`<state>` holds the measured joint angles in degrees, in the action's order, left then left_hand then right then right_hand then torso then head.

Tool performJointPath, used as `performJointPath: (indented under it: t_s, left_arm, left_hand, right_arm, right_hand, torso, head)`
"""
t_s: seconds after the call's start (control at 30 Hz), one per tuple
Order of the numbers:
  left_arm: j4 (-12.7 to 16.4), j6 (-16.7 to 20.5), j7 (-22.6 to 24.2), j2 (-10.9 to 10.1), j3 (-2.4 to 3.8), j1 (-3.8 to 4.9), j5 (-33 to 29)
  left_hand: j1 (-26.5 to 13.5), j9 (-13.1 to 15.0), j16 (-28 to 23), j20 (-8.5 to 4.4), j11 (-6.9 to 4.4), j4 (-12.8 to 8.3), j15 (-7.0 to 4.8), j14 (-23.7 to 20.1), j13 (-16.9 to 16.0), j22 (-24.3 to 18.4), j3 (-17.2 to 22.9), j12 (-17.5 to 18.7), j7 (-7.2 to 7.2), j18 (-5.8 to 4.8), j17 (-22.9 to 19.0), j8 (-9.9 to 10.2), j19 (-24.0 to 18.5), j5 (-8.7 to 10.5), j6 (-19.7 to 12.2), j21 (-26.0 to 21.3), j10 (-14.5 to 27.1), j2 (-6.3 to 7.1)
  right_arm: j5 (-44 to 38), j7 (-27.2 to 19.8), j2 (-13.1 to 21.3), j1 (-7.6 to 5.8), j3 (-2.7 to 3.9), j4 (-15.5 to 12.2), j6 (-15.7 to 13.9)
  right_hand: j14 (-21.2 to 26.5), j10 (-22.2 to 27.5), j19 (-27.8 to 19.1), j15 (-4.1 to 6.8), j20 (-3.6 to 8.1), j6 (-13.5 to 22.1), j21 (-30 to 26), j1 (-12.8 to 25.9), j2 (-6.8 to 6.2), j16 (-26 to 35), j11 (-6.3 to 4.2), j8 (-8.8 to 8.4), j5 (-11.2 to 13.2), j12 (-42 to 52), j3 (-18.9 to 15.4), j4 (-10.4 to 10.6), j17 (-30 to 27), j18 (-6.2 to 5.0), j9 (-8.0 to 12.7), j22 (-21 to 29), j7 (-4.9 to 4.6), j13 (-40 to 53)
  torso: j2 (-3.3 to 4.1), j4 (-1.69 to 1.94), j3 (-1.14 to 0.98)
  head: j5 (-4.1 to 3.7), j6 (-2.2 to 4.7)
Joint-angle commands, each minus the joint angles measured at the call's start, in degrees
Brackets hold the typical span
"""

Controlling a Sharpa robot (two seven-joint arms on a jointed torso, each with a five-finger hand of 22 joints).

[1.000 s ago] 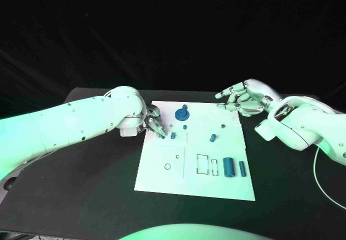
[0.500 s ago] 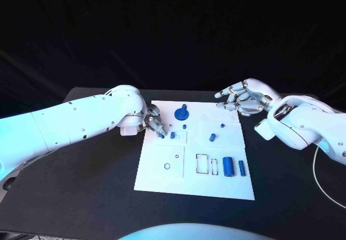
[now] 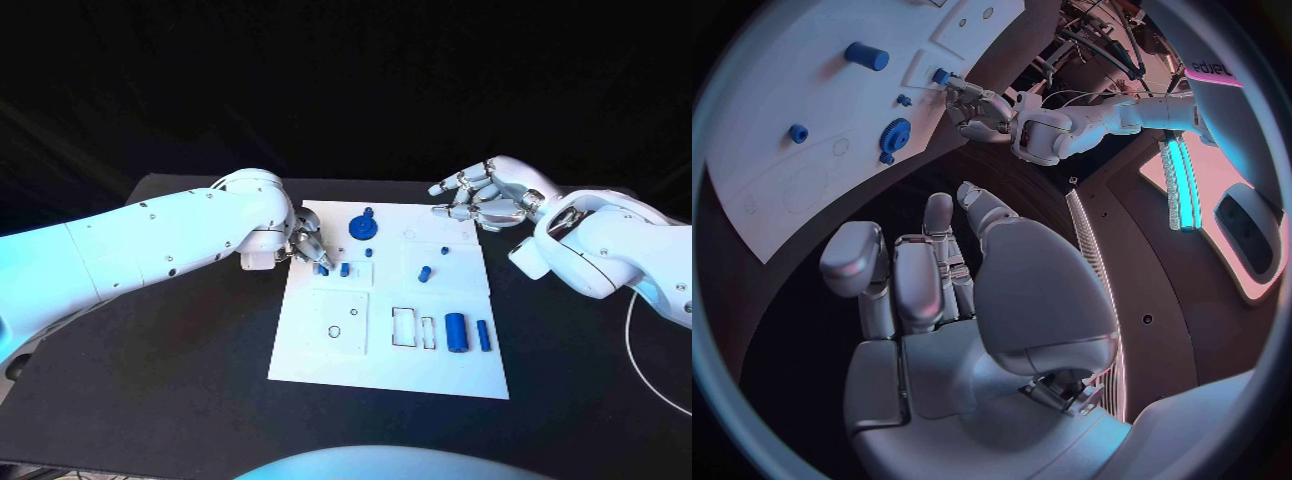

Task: Assemble the parts on the task board

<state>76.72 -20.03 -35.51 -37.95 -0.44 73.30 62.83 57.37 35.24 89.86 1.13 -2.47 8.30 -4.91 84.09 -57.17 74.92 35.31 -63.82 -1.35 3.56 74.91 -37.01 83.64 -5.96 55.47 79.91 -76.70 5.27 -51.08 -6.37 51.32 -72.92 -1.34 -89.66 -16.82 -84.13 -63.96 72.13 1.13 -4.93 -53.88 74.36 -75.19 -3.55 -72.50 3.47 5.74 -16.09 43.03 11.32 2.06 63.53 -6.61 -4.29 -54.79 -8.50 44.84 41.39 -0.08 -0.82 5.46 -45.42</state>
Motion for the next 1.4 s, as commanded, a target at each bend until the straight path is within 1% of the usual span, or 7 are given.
performJointPath:
  t_s: [0.03,0.3,0.47,0.77,1.0,1.27,1.4]
  left_arm:
    - [-0.03,-2.53,-1.09,0.26,-0.46,-0.61,0.56]
    - [-0.15,-1.86,-1.16,0.46,-0.46,-0.61,0.77]
    - [-0.19,-1.8,-1.19,0.53,-0.46,-0.61,0.81]
    - [-0.21,-1.6,-1.23,0.58,-0.47,-0.61,0.83]
    - [0.1,-0.2,-1.04,0.46,-0.46,-0.61,0.83]
    - [0.64,1.22,-0.9,0.06,-0.42,-0.62,0.83]
    - [1.35,3.27,-0.53,-0.62,-0.32,-0.61,0.81]
  left_hand:
    - [-0.79,-0.13,0.14,0.01,0.06,0.1,-0.41,5.91,-0.2,4.81,-0.71,-0.35,-0.03,-0.7,15.09,0.26,0.99,0.34,0.44,0.37,-0.56,0.08]
    - [-2.53,-0.55,0.14,-0.1,-0.06,1.27,-0.51,5.91,-0.87,5.39,-3.09,-0.84,0.11,-0.84,15.09,0.51,1.31,0.39,1.28,0.83,-1.13,0.17]
    - [-3.39,-0.77,0.14,-0.15,-0.1,2.03,-0.55,5.91,-1.08,5.59,-4.73,-0.97,0.15,-0.88,15.09,0.66,1.41,0.44,1.68,0.95,-1.34,0.16]
    - [-4.91,-1.18,0.14,-0.22,-0.18,3.74,-0.61,5.91,-1.47,5.95,-9.88,-1.13,0.27,-0.95,15.09,0.96,1.58,0.55,2.35,1.13,-1.68,0.58]
    - [-4.93,-1.31,0.14,-0.29,-0.29,4.5,-0.69,5.91,-1.86,6.27,-12.29,-1.37,0.41,-1.02,15.09,1.03,1.74,0.52,2.67,1.36,-1.97,0.38]
    - [-4.95,-1.39,0.14,-0.37,-0.38,5.22,-0.78,5.91,-1.98,6.36,-14.06,-1.41,0.51,-1.04,15.09,1.05,1.79,0.51,2.89,1.38,-2.13,0.33]
    - [-5.07,-1.47,0.14,-0.42,-0.4,5.97,-0.82,5.91,-1.68,6.18,-15.7,-1.07,0.51,-0.97,15.09,1.14,1.69,0.48,2.88,1.13,-2.02,0.41]
  right_arm:
    - [-0.29,-0.36,0.01,0.03,0.0,-0.13,0.68]
    - [-0.28,-0.36,0.05,0.03,0.0,-0.2,0.67]
    - [-0.28,-0.33,0.12,0.03,0.0,-0.28,0.69]
    - [-0.28,-0.33,0.2,0.03,0.0,-0.37,0.77]
    - [-0.28,-0.34,0.2,0.02,0.0,-0.35,0.83]
    - [-0.28,-0.36,0.19,0.02,0.0,-0.3,0.88]
    - [-0.28,-0.38,0.18,0.02,0.0,-0.26,0.91]
  right_hand:
    - [-0.73,0.51,-0.39,-0.08,-0.11,-0.13,-0.34,0.15,0.34,0.19,-0.01,0.31,-0.25,-0.13,0.28,-0.04,-0.09,-0.3,0.09,0.05,-0.27,-0.06]
    - [-0.73,0.51,-0.39,-0.08,-0.11,-0.13,-0.34,0.15,0.34,0.19,-0.01,0.31,-0.25,-0.13,0.28,-0.04,-0.09,-0.3,0.09,0.05,-0.27,-0.06]
    - [-0.73,0.51,-0.39,-0.08,-0.11,-0.13,-0.34,0.15,0.34,0.19,-0.01,0.31,-0.25,-0.13,0.28,-0.04,-0.09,-0.3,0.09,0.05,-0.27,-0.06]
    - [-0.73,0.51,-0.39,-0.08,-0.11,-0.13,-0.34,0.15,0.34,0.19,-0.01,0.31,-0.25,-0.13,0.28,-0.04,-0.09,-0.3,0.09,0.05,-0.27,-0.06]
    - [-0.72,0.48,-0.4,-0.08,-0.11,-0.15,-0.38,0.19,0.31,0.29,-0.02,0.34,-0.27,-0.09,0.32,-0.03,-0.21,-0.31,0.09,0.1,-0.27,-0.06]
    - [-0.71,0.48,-0.41,-0.08,-0.11,-0.16,-0.39,0.21,0.31,0.33,-0.02,0.35,-0.27,-0.07,0.33,-0.03,-0.25,-0.31,0.09,0.12,-0.26,-0.06]
    - [-0.71,0.48,-0.41,-0.08,-0.11,-0.16,-0.39,0.21,0.31,0.33,-0.02,0.35,-0.27,-0.07,0.33,-0.03,-0.25,-0.31,0.09,0.12,-0.26,-0.06]
  torso:
    - [0.01,0.0,-0.04]
    - [-0.01,-0.05,-0.06]
    - [-0.01,0.01,-0.04]
    - [0.0,0.0,0.0]
    - [0.0,-0.01,0.03]
    - [0.0,-0.01,0.04]
    - [0.0,0.02,0.05]
  head:
    - [-0.07,-0.07]
    - [-0.1,-0.04]
    - [-0.16,-0.09]
    - [-0.13,-0.04]
    - [-0.2,-0.02]
    - [-0.25,-0.01]
    - [-0.34,0.02]
